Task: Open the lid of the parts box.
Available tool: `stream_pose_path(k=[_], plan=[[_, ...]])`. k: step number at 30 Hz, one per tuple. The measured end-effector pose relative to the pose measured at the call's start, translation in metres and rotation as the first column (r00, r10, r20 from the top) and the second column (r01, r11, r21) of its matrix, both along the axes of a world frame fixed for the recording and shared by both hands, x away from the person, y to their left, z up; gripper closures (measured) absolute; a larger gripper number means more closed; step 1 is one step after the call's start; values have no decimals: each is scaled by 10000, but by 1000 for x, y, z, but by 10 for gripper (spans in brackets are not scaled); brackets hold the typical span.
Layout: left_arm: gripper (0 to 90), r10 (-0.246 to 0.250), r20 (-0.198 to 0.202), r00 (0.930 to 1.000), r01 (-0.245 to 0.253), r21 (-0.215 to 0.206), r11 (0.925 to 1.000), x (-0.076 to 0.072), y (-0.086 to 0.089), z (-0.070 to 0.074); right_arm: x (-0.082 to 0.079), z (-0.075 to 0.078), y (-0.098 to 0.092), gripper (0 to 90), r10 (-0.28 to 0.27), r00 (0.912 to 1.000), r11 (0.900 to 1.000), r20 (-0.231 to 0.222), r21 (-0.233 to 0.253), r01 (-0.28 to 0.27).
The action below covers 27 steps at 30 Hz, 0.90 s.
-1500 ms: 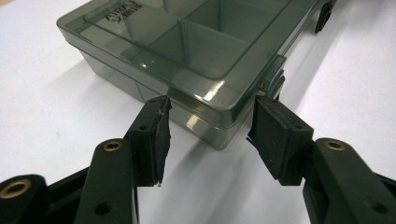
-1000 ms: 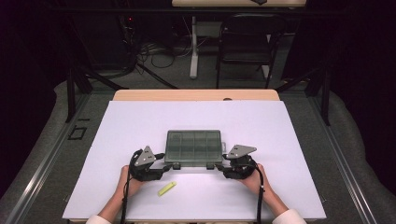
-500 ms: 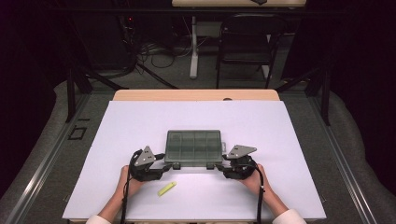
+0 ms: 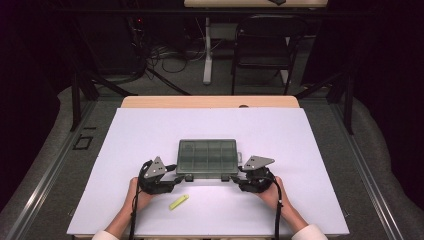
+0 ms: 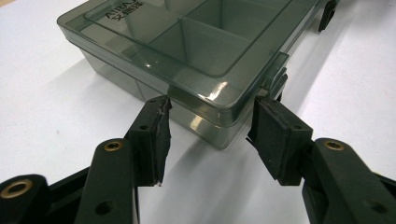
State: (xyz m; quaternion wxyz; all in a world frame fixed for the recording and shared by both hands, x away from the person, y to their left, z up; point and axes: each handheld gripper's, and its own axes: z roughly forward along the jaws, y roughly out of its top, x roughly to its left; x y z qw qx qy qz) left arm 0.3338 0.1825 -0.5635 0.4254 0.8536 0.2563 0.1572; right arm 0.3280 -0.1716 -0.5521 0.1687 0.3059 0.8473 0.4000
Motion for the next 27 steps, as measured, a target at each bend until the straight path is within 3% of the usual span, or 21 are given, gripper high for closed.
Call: stream_pose_path(k=[3,7,17,18,27], plan=[[474,2,5,10000,-2,-3,10000,0,0,0,2,0,-4,536,-43,9993,9988,-383,486,62],[474,54,22,10000,-54,-27,10000,0,0,0,2,-1,-5,540,-112,9987,9978,-500,640,143],[492,92,26,10000,-92,46,9999,-1,0,0,1,-1,-5,562,-99,9993,9981,-373,607,122],[495,95,14,10000,-95,35,9999,0,0,0,0,1,-5,561,-73,9991,9994,-425,341,88],[498,91,-18,10000,-90,74,9999,0,0,0,1,0,-5,575,-128,9989,9980,-444,605,155]])
